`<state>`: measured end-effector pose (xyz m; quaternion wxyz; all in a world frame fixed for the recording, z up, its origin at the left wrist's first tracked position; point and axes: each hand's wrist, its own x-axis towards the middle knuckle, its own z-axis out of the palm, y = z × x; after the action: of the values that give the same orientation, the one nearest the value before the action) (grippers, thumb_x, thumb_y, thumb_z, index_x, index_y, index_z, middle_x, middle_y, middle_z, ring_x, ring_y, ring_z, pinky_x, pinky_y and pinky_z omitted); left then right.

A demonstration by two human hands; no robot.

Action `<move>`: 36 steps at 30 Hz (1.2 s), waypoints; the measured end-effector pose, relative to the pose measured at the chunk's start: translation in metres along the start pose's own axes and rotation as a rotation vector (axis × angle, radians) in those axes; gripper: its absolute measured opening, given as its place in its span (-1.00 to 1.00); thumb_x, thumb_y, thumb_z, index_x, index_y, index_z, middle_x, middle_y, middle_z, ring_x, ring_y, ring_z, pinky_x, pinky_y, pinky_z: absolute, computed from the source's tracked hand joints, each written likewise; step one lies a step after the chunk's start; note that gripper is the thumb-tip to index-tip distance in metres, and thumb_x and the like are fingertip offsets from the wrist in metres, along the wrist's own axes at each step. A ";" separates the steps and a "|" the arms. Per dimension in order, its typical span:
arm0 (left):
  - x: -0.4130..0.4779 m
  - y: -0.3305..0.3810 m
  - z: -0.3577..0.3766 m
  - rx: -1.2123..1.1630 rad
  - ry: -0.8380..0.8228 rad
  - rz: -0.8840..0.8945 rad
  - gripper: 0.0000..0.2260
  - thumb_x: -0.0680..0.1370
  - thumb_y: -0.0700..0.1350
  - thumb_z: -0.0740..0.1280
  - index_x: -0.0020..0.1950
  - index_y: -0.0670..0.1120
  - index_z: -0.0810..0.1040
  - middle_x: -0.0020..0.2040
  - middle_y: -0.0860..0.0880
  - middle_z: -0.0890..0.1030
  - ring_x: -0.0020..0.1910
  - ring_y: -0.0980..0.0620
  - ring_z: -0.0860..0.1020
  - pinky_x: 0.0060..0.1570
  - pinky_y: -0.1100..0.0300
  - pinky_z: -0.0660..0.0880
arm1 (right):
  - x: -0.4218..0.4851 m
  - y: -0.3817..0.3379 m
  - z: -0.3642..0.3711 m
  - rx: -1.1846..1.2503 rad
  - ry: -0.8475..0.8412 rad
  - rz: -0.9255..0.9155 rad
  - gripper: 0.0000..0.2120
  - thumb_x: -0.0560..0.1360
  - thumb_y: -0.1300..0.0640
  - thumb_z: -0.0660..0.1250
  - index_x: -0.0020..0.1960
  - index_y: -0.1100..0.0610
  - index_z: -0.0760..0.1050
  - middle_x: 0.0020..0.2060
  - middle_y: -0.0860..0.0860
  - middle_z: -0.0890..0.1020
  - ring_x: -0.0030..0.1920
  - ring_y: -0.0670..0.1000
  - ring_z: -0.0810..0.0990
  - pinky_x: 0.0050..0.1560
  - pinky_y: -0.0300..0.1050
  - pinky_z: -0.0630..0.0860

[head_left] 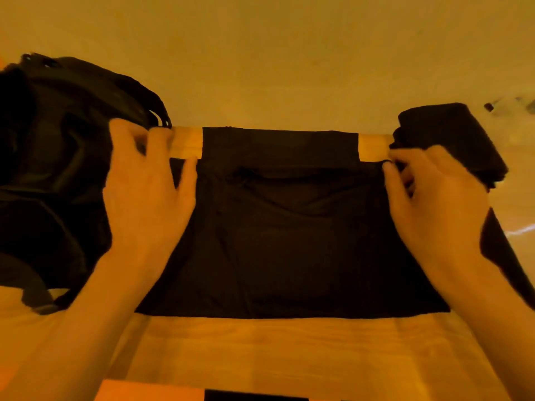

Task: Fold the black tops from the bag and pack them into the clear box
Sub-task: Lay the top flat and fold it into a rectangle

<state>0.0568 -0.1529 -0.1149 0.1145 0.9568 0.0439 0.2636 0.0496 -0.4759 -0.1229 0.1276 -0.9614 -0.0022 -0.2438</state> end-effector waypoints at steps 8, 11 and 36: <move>-0.116 0.000 0.011 0.249 -0.581 0.150 -0.24 0.57 0.48 -0.26 0.67 0.11 -0.06 0.67 -0.15 -0.04 0.64 -0.21 -0.09 0.58 -0.22 0.01 | -0.103 -0.008 0.010 -0.167 -0.556 -0.122 -0.29 0.58 -0.43 -0.29 0.63 -0.12 -0.03 0.62 0.11 0.01 0.63 0.13 -0.07 0.57 0.16 0.10; -0.128 -0.004 0.009 0.254 -0.586 0.140 -0.24 0.55 0.50 -0.28 0.66 0.15 -0.11 0.66 -0.17 -0.09 0.63 -0.24 -0.15 0.58 -0.24 -0.04 | -0.115 -0.003 0.011 -0.200 -0.612 -0.151 -0.24 0.52 -0.48 -0.39 0.62 -0.16 -0.21 0.63 0.07 -0.14 0.62 0.09 -0.22 0.60 0.16 -0.03; 0.021 -0.048 0.005 0.083 -0.797 0.308 -0.78 0.58 -0.11 0.43 0.22 -0.04 0.59 -0.07 0.04 0.60 -0.05 0.04 0.57 0.02 0.08 0.51 | 0.019 0.016 -0.004 -0.186 -0.780 -0.129 -0.65 0.59 0.09 0.37 0.37 -0.03 0.48 0.21 0.00 0.60 0.22 0.03 0.57 0.23 0.04 0.56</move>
<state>0.0763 -0.1040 -0.1198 0.0431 0.9830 -0.1365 -0.1147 0.0653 -0.4939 -0.1142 0.0141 -0.9871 -0.0887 0.1327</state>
